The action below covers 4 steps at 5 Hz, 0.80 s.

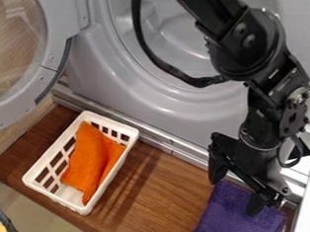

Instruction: Put the yellow cloth in the washing machine

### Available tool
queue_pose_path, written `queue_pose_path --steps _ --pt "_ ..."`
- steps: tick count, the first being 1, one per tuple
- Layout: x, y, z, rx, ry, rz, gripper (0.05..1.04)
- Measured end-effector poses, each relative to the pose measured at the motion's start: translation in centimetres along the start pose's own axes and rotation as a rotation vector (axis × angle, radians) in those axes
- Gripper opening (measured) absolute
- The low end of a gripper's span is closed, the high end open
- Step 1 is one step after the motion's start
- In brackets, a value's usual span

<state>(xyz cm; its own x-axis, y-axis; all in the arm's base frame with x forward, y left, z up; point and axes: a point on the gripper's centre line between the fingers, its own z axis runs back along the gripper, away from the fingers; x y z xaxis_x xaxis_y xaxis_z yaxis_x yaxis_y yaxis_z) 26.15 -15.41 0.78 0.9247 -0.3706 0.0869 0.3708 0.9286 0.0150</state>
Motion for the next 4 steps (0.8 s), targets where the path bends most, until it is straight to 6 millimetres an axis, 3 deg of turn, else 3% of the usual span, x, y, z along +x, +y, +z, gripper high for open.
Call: queue_pose_path --steps 1,4 --pt "-0.5 0.1 -0.8 0.005 0.029 -0.001 0.999" --pt "-2.3 8.1 -1.0 0.047 0.068 0.199 0.999"
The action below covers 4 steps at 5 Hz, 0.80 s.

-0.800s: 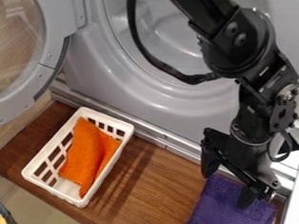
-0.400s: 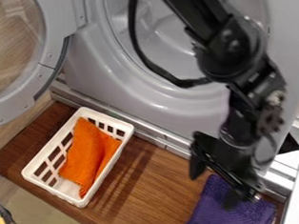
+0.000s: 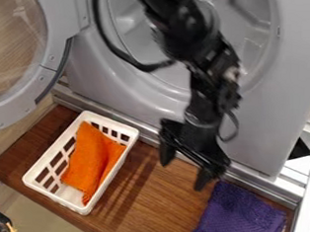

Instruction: Put the yellow cloth in the washing machine

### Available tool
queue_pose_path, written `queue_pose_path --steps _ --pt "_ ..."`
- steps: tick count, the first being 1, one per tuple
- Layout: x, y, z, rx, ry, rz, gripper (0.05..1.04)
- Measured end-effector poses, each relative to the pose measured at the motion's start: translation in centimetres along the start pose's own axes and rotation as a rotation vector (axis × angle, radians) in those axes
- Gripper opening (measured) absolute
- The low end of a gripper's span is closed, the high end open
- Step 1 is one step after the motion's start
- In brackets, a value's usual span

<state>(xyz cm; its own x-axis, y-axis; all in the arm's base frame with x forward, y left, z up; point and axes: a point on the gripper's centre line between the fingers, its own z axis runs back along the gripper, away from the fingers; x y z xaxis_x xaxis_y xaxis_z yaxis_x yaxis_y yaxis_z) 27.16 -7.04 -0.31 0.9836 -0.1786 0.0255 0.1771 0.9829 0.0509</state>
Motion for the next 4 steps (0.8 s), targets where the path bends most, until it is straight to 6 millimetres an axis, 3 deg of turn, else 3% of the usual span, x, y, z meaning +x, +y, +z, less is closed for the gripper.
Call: queue_pose_path --steps 2,4 --pt "-2.2 6.0 -0.1 0.014 -0.007 0.23 0.999" --pt "-4.8 9.6 1.2 0.062 0.016 0.422 0.999"
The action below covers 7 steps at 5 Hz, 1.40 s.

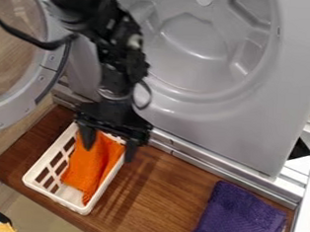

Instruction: Put the yellow cloth in the washing machine

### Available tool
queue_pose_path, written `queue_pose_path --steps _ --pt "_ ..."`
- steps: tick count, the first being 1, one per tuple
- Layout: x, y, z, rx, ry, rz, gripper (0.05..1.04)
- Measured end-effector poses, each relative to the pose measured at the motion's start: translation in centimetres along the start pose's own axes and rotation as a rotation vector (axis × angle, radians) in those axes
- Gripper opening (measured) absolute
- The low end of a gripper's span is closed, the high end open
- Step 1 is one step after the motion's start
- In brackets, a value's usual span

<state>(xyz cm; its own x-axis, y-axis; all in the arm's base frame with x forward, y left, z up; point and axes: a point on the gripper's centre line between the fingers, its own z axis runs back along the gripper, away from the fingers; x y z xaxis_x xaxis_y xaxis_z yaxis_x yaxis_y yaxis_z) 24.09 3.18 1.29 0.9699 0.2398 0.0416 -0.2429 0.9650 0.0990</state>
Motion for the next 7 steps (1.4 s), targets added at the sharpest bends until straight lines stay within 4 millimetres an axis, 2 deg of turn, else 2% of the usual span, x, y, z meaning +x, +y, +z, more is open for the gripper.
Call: queue_pose_path --steps 1,2,6,7 --pt "-0.3 1.3 -0.2 0.002 0.007 0.056 0.999" --pt "0.0 1.7 -0.4 -0.013 -0.007 0.082 0.999" --pt "1.3 1.4 -4.9 -0.015 0.02 0.08 0.999" --pt "1.5 1.9 -6.4 -0.025 0.038 0.096 0.999"
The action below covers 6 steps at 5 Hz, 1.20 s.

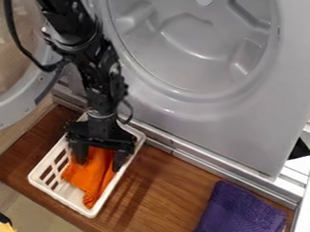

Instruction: Put the yellow cloth in the washing machine

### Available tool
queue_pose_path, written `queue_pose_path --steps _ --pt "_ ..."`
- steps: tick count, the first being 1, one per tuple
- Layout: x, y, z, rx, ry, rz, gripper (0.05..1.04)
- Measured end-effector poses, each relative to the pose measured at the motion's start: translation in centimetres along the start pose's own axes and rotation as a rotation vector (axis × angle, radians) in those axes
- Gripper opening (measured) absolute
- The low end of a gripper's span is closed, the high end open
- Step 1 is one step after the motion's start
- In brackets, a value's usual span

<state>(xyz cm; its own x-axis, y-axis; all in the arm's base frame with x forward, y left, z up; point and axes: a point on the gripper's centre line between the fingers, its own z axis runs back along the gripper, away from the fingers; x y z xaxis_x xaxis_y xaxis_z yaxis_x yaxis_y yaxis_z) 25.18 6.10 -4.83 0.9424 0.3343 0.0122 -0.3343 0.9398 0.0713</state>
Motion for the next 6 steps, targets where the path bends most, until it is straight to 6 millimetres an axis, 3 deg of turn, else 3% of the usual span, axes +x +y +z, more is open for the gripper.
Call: queue_pose_path --steps 1,3,4,5,6 --pt "0.1 0.4 -0.6 -0.002 0.018 -0.01 0.961" --pt "-0.1 0.4 -0.8 -0.006 0.023 0.004 0.349" --pt "-0.7 0.2 -0.8 -0.011 0.037 -0.006 0.155" --pt "-1.0 -0.9 0.4 0.008 0.016 -0.051 0.086" --pt "-1.4 -1.4 1.4 0.006 -0.001 -0.074 0.085"
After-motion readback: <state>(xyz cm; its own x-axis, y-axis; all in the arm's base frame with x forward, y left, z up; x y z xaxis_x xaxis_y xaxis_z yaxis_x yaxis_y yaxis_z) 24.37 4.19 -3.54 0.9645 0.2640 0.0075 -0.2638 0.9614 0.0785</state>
